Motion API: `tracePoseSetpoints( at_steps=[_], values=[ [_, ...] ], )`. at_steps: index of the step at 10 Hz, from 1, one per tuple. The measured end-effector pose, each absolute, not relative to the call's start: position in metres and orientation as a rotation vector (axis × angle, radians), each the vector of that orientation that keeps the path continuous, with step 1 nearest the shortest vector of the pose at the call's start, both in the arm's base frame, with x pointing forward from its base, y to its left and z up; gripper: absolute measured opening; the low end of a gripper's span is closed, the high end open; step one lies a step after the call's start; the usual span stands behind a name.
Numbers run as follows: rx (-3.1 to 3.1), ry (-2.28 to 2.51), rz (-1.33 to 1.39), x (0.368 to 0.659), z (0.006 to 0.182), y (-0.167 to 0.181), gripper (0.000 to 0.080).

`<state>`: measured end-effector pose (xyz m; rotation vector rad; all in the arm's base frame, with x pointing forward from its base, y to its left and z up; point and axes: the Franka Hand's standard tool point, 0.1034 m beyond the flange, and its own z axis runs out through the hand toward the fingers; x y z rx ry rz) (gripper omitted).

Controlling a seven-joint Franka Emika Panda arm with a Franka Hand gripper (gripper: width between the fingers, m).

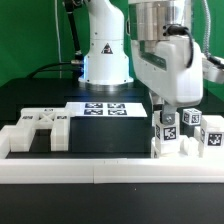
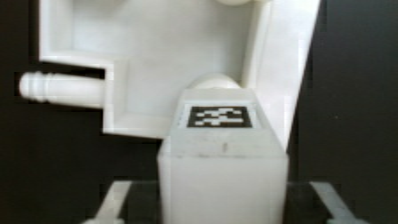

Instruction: Assemble chair

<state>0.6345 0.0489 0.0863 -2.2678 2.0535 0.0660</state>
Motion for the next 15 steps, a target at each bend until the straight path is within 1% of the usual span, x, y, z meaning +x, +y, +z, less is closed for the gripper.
tracePoseSetpoints(
  at_steps=[4, 5, 6, 7, 8, 9, 10, 15],
  values=[
    [-1.899, 2.404, 0.087, 0.635, 0.086, 0.054, 0.0291],
    [-1.916, 2.389, 0.085, 0.635, 0.086, 0.054, 0.0291],
    [-1.968, 2.346, 0.084, 0.635, 0.086, 0.054, 0.0385],
    [-2.004, 2.319, 0.091, 0.634, 0.086, 0.054, 0.0385],
    [-2.054, 2.273, 0.083, 0.635, 0.087, 0.056, 0.0572],
    [-2.190, 2.142, 0.078, 0.634, 0.087, 0.058, 0.0572],
    [-2.314, 2.006, 0.071, 0.635, 0.087, 0.059, 0.0636],
    [-2.717, 1.410, 0.029, 0.635, 0.087, 0.064, 0.0649]
  ],
)
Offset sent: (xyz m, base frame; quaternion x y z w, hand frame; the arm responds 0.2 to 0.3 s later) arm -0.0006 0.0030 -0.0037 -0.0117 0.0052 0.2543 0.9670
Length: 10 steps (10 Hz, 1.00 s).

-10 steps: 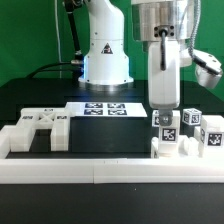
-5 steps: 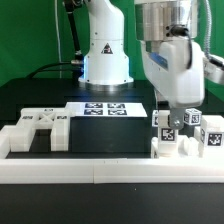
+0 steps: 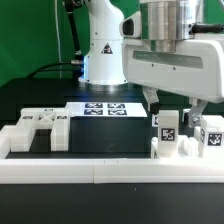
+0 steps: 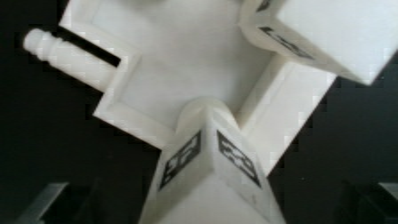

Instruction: Assemble chair

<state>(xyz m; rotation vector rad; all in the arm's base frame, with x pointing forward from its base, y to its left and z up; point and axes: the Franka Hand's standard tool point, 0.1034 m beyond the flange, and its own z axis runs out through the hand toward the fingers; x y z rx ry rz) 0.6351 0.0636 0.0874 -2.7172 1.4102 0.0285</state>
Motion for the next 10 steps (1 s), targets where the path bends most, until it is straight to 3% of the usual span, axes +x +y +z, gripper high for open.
tracePoseSetpoints(
  at_steps=[7, 8, 9, 10],
  values=[
    [-3.003, 0.596, -0.006, 0.6353, 0.0869, 0.0597, 0.0649],
    [-3.010, 0.558, -0.008, 0.6352, 0.0868, 0.0598, 0.0508],
    [-3.008, 0.569, -0.007, 0.6352, 0.0868, 0.0598, 0.0508],
    [-3.008, 0.570, -0.007, 0.6352, 0.0868, 0.0597, 0.0373]
  ],
)
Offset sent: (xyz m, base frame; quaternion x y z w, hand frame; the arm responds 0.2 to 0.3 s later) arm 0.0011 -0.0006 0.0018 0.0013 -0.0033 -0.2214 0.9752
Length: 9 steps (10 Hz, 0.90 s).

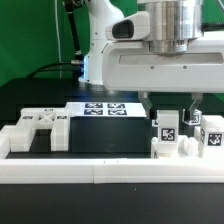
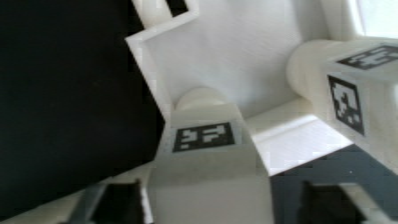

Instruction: Assemble chair

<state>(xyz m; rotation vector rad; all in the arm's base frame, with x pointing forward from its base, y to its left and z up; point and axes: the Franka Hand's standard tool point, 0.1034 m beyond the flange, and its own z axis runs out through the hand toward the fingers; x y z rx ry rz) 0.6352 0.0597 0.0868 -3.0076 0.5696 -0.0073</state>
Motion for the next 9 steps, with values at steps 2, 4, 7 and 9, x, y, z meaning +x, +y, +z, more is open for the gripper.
tracePoseSetpoints(
  at_steps=[2, 4, 7, 9],
  values=[
    [-3.008, 0.570, -0.007, 0.6352, 0.0868, 0.0594, 0.0287],
    [-2.996, 0.624, -0.005, 0.6353, 0.0867, 0.0586, 0.0287],
    [-2.879, 1.026, 0.011, 0.6358, 0.0863, 0.0569, 0.0288],
    [-2.769, 1.289, 0.015, 0.6368, 0.0861, 0.0574, 0.0288]
  ],
)
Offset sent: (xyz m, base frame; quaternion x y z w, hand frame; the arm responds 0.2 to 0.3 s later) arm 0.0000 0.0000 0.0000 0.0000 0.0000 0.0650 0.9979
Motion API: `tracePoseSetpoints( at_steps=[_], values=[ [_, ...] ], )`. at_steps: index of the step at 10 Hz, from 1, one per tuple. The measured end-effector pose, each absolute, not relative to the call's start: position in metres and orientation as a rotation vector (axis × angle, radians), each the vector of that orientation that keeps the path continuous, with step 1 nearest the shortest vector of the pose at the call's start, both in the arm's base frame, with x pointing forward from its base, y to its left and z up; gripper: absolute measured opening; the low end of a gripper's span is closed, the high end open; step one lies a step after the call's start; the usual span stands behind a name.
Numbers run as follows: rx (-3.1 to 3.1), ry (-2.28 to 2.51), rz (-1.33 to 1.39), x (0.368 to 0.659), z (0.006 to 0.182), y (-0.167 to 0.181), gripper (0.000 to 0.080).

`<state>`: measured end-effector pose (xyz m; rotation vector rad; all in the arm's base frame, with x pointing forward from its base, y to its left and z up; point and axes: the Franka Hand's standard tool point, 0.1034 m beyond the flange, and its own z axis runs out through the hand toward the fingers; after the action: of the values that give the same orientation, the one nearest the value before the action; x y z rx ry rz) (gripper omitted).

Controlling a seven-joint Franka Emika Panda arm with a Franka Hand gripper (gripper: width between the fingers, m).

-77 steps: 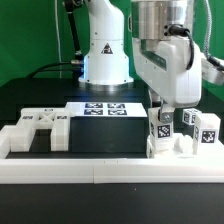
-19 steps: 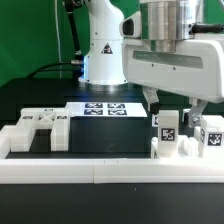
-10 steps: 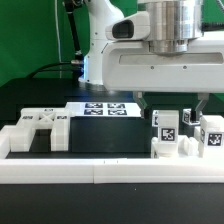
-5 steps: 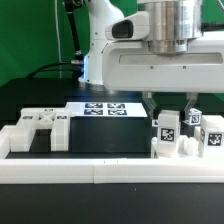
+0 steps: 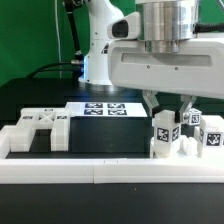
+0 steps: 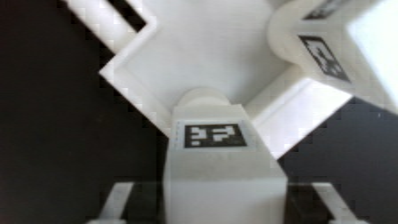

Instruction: Assemble chair

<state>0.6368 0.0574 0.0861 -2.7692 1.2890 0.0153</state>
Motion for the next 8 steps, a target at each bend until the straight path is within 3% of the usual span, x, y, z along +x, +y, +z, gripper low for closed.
tracePoseSetpoints(
  at_steps=[8],
  values=[
    [-2.140, 2.177, 0.056, 0.6374, 0.0851, 0.0600, 0.0290]
  ],
)
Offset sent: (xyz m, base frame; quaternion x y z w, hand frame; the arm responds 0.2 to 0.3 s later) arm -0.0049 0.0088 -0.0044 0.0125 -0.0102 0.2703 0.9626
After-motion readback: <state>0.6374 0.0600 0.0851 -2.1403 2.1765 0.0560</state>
